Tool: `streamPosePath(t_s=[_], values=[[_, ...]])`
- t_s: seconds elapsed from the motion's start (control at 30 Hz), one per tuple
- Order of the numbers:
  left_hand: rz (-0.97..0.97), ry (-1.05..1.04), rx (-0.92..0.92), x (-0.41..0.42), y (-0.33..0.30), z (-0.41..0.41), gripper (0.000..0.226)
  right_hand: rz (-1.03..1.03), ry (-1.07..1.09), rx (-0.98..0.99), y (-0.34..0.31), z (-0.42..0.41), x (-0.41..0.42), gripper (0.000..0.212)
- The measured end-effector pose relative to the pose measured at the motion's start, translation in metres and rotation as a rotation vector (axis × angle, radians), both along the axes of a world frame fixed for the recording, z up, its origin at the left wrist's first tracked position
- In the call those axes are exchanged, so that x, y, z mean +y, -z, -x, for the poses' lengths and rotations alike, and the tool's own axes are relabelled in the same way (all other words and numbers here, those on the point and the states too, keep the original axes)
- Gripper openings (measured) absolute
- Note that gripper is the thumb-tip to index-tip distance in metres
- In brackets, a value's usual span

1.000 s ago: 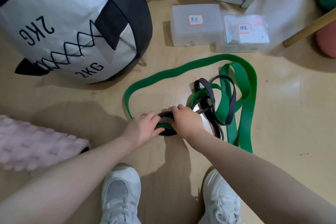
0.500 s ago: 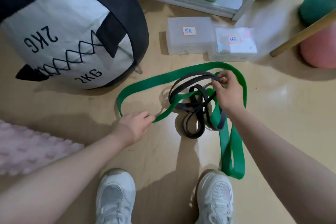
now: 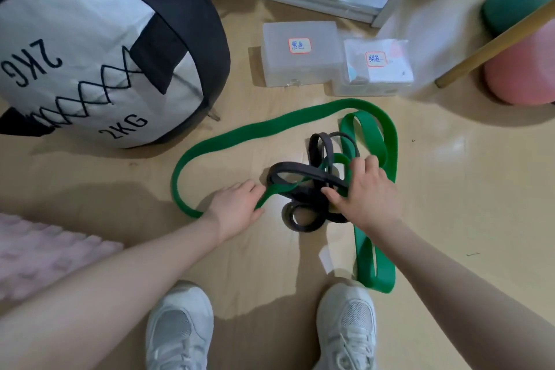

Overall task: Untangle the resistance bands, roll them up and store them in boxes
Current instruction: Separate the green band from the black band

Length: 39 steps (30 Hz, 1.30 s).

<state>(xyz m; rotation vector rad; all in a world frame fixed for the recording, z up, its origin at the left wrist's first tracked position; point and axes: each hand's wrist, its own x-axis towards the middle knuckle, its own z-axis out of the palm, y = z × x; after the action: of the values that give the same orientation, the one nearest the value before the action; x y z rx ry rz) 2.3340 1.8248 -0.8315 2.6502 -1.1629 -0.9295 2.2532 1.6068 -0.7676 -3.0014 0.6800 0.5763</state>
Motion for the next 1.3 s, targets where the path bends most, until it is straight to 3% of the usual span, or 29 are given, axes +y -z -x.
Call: streamPosePath(t_s=[0.07, 0.2, 0.37, 0.53, 0.67, 0.77, 0.87, 0.97, 1.07, 1.17, 1.3], values=[[0.019, -0.019, -0.005, -0.015, 0.002, 0.001, 0.039, -0.044, -0.167, -0.148, -0.004, -0.019, 0.012, 0.047], [0.010, -0.114, -0.051, -0.036, 0.007, 0.000, 0.029, -0.227, -0.402, -0.027, 0.021, -0.049, 0.042, 0.031], [-0.010, -0.192, -0.067, -0.035, 0.012, 0.002, 0.025, -0.243, -0.260, 0.083, 0.047, -0.058, 0.065, 0.044], [0.216, -0.029, -0.130, -0.015, 0.008, 0.004, 0.024, -0.120, -0.396, 0.112, 0.056, -0.066, 0.051, 0.060], [0.279, 0.002, -0.046, -0.011, -0.001, 0.006, 0.011, -0.001, -0.399, 0.146, 0.049, -0.085, 0.047, 0.038], [0.096, 0.055, -0.045, -0.008, -0.010, 0.005, 0.022, 0.109, -0.419, 0.086, 0.040, -0.088, 0.034, 0.029], [0.032, 0.066, 0.005, 0.004, -0.015, 0.005, 0.022, -0.034, -0.185, -0.061, 0.028, -0.080, 0.021, 0.017], [0.040, -0.106, 0.083, 0.011, -0.019, 0.000, 0.012, -0.300, 0.258, -0.310, 0.011, -0.070, 0.002, 0.009], [0.117, -0.411, 0.074, 0.011, -0.022, -0.010, 0.004, -0.488, 0.473, -0.591, -0.014, -0.062, -0.023, 0.011], [0.198, -0.716, 0.112, 0.009, -0.022, -0.028, 0.005, -0.696, 0.475, -0.726, -0.036, -0.047, -0.038, 0.011], [0.257, -0.895, 0.147, -0.002, -0.029, -0.052, 0.013, -0.843, 0.228, -0.648, -0.052, -0.010, -0.019, 0.029]])
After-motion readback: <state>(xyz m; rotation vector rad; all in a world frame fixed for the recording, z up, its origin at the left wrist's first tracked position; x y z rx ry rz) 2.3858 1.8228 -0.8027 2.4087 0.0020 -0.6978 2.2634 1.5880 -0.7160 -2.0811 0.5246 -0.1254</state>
